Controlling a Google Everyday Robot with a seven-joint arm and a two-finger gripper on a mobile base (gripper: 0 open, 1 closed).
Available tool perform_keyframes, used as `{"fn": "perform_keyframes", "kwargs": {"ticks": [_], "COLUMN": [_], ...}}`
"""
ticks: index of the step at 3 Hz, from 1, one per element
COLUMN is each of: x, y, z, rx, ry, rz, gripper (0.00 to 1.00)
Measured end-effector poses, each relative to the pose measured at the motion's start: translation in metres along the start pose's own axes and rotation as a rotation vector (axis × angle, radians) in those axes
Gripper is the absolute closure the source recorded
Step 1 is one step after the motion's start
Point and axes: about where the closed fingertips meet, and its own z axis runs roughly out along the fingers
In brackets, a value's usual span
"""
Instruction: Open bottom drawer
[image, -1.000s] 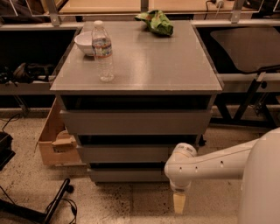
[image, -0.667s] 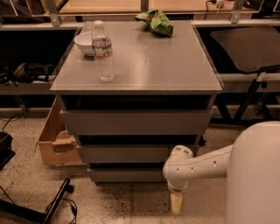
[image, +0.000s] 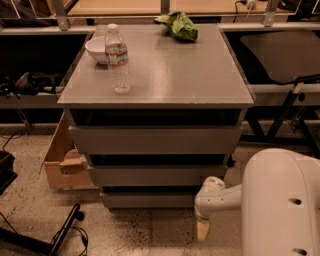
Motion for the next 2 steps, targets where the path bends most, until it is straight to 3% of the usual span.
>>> {"fn": "perform_keyframes", "kwargs": {"ticks": [1, 2], "x": [0.002, 0.003], "y": [-0.023, -0.05], "z": [0.031, 0.05], "rx": [0.04, 0.074], "ry": [-0.064, -0.069], "rz": [-0.007, -0.03], "gripper": [0.0, 0.0]}}
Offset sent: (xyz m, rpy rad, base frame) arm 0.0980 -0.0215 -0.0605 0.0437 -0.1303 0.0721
